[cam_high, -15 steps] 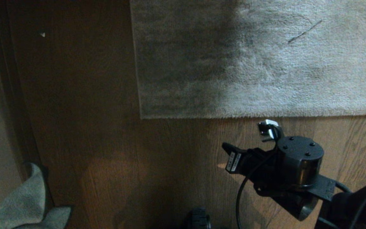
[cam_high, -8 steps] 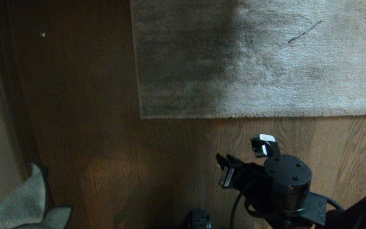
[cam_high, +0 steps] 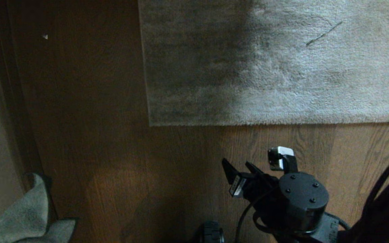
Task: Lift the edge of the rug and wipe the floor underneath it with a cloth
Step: Lift up the carpet
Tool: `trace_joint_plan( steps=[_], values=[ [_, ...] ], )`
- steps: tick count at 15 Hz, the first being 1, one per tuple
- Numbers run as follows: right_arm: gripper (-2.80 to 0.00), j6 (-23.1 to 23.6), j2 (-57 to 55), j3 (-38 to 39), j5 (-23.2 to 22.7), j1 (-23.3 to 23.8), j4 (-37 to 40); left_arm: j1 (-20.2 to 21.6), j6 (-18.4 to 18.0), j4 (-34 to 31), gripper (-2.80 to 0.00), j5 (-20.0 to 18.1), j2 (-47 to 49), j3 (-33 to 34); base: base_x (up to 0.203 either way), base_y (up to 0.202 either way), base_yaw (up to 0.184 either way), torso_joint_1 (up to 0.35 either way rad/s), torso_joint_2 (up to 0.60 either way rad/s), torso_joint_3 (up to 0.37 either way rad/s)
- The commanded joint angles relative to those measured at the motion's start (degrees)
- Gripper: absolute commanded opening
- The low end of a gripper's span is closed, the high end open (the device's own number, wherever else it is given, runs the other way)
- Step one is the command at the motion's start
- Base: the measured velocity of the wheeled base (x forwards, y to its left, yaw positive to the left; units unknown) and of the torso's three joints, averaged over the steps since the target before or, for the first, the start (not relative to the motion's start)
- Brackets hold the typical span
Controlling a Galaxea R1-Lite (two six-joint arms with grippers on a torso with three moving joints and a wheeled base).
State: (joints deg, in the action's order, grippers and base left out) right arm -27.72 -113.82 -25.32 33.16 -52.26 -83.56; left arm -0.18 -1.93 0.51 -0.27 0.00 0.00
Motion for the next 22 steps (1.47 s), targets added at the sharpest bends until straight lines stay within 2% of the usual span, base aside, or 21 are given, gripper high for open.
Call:
trace_joint_plan(
  steps=[1, 3, 7, 9, 17, 22],
  values=[
    [0.0, 0.53, -5.65, -0.11, 1.23, -0.03, -5.77, 0.01, -0.01, 0.02, -2.8, 0.0, 0.0, 0.0, 0.0, 0.0, 0.0, 0.0, 0.0, 0.0],
    [0.0, 0.65, -6.8, -2.46, 3.49, 0.04, -6.37, 0.01, -0.01, 0.02, -2.8, 0.0, 0.0, 0.0, 0.0, 0.0, 0.0, 0.0, 0.0, 0.0],
    [0.0, 0.71, -8.62, -4.33, 4.08, 0.35, -6.39, 0.01, -0.01, 0.02, -2.8, 0.0, 0.0, 0.0, 0.0, 0.0, 0.0, 0.0, 0.0, 0.0],
    [0.0, 0.87, -9.78, -6.3, 4.11, 1.92, -6.39, 0.01, -0.01, 0.02, -2.8, 0.0, 0.0, 0.0, 0.0, 0.0, 0.0, 0.0, 0.0, 0.0],
    [0.0, 10.47, -12.73, -15.37, 4.02, 7.82, -6.39, 0.01, -0.01, 0.02, -2.8, 0.0, 0.0, 0.0, 0.0, 0.0, 0.0, 0.0, 0.0, 0.0],
    [0.0, 14.76, -13.43, -21.68, 3.95, 8.25, -6.39, 0.01, -0.01, 0.02, -2.8, 0.0, 0.0, 0.0, 0.0, 0.0, 0.0, 0.0, 0.0, 0.0]
  ],
)
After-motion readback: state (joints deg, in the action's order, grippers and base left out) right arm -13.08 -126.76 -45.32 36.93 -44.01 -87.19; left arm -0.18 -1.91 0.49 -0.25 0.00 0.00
